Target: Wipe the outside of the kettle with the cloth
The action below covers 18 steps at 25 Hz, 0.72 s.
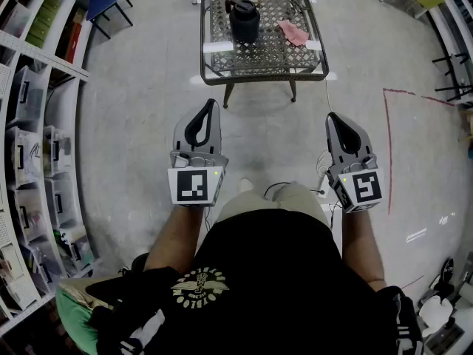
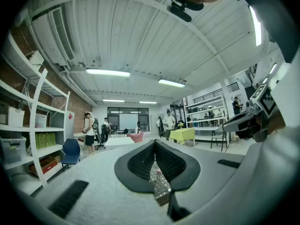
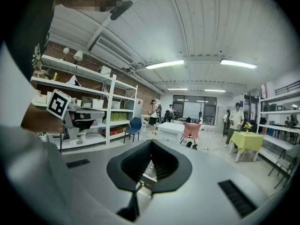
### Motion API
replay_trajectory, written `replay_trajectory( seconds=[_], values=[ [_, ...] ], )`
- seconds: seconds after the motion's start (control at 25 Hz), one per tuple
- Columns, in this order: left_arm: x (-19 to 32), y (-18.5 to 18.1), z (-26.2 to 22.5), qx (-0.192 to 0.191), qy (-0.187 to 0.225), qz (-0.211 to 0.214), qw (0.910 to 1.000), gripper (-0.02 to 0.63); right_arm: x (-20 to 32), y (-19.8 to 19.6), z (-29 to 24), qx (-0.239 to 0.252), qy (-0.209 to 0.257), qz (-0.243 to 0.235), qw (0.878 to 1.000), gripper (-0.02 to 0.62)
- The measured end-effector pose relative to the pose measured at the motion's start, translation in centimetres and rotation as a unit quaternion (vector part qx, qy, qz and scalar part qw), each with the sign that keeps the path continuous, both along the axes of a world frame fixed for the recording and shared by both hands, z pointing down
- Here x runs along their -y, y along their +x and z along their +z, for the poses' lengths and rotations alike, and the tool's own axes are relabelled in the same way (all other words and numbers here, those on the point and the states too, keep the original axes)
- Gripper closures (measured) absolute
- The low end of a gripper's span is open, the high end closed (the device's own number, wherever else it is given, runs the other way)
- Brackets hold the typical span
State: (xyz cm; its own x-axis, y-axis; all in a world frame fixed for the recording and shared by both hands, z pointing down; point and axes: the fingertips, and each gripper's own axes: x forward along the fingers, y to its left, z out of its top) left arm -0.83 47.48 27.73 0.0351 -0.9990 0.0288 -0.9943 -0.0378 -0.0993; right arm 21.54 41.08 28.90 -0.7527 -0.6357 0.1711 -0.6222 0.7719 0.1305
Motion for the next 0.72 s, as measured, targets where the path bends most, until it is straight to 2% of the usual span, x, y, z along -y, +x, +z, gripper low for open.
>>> replay_trajectory(
  seconds=[0.28, 0.44, 0.72],
  values=[
    [-0.1, -0.3, 0.0, -0.005, 0.007, 0.009, 0.9999, 0.597, -0.6, -0.3, 0.1, 0.009, -0.012, 0.008, 1.000, 0.584],
    [0.8, 0.3, 0.8, -0.012, -0.008, 0.023, 0.9996, 0.597, 0.1, 0.2, 0.2, 0.021, -0.019, 0.016, 0.999, 0.584],
    [3.2, 1.7, 2.4, 0.005, -0.036, 0.037, 0.9986, 0.597, 2.9, 1.1, 1.8, 0.032, -0.035, 0.013, 0.999, 0.584]
  ],
)
